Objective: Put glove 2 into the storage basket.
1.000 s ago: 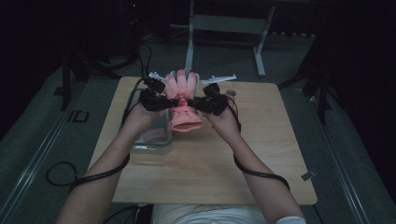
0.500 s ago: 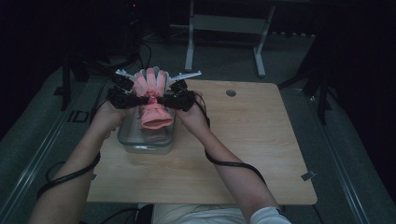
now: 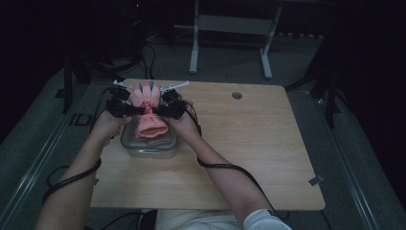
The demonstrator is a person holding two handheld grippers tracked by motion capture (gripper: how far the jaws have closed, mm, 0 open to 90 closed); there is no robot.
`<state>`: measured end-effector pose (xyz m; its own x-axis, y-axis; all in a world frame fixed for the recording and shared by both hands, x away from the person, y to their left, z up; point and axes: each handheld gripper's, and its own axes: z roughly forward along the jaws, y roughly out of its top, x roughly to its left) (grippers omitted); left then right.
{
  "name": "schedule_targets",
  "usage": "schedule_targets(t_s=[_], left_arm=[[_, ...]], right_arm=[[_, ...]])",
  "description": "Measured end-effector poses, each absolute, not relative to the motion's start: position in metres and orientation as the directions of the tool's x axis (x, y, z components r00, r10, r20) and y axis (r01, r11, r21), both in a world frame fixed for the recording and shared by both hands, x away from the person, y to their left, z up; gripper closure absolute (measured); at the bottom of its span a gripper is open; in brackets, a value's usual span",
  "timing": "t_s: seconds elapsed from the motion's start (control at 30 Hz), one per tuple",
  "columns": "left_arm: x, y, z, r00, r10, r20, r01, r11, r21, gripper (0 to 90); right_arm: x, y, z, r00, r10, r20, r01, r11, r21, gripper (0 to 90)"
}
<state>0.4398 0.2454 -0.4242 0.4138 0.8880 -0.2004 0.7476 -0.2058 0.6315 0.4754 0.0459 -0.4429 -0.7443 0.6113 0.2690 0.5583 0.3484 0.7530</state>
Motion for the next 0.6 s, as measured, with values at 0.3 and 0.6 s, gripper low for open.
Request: schedule_targets(t_s=[0.3, 0.6], left_arm=[[0.448, 0.253, -0.456, 0.386, 0.898, -0.213, 0.796, -0.208, 0.568, 74.8], [0.458, 0.25, -0.467, 0.355, 0.906, -0.232, 0.816, -0.178, 0.55, 72.7]], right_arm=[[0.479, 0.061, -0.476, -0.712, 0.648, 0.272, 0.612, 0.383, 0.692, 73.0], [0.483, 0.067, -0.483, -0.68, 0.693, 0.242, 0.639, 0.397, 0.659, 72.8]])
